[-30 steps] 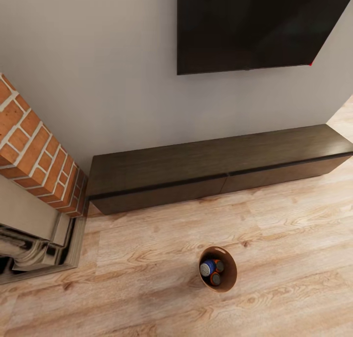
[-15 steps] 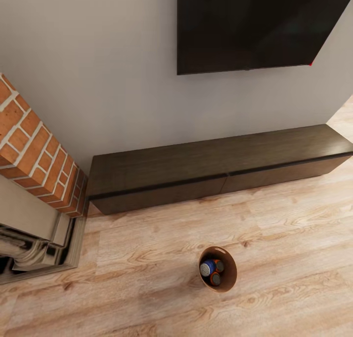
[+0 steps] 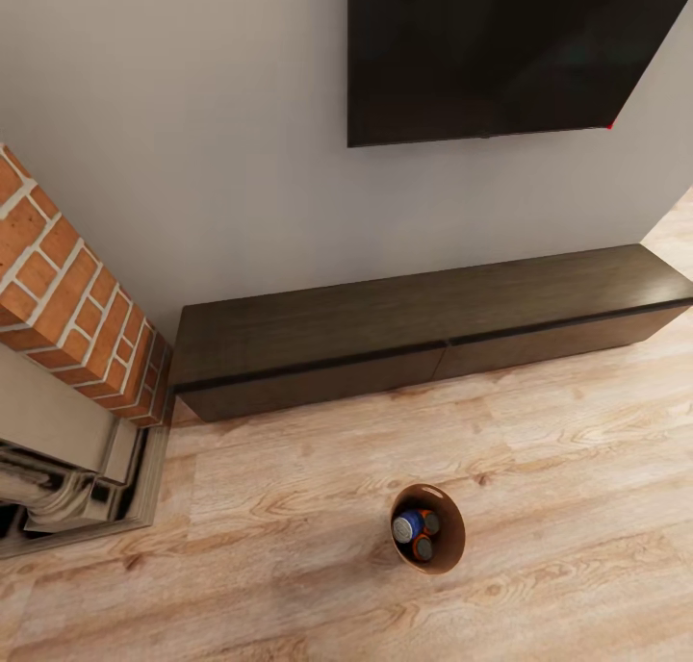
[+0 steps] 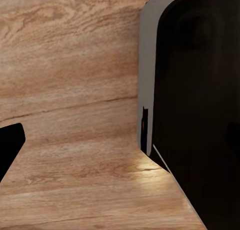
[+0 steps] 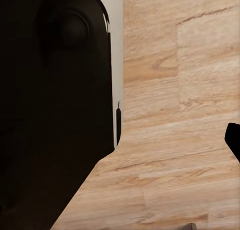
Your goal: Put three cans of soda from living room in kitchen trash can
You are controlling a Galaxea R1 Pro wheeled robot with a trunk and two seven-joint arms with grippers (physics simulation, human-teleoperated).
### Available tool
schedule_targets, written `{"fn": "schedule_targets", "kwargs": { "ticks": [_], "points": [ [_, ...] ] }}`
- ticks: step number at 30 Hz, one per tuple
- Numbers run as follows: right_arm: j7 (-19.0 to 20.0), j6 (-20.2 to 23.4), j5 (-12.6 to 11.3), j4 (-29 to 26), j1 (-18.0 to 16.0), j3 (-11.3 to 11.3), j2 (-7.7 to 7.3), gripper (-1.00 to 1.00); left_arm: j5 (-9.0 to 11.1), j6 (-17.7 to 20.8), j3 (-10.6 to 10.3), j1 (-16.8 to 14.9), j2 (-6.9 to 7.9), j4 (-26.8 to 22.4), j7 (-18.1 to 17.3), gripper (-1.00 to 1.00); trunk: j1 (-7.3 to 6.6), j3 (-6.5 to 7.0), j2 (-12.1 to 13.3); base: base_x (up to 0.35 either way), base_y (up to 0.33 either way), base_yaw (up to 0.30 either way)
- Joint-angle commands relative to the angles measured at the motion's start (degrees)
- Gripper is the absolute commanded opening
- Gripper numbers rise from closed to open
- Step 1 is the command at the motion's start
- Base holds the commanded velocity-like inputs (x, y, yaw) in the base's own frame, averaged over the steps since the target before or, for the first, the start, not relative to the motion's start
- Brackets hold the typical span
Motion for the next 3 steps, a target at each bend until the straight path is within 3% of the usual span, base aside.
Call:
{"fn": "schedule_targets", "kwargs": {
  "ticks": [1, 3],
  "points": [
    [0.0, 0.0, 0.0, 0.0, 0.0, 0.01, -0.02, 1.0, 0.0, 0.0, 0.0, 0.0, -0.01, 0.0, -0.02, 1.0, 0.0, 0.0, 0.0, 0.0, 0.0, 0.0],
    [0.0, 0.0, 0.0, 0.0, 0.0, 0.0, -0.01, 1.0, 0.0, 0.0, 0.0, 0.0, -0.02, 0.0, -0.01, 1.0, 0.0, 0.0, 0.0, 0.0, 0.0, 0.0]
  ]
}}
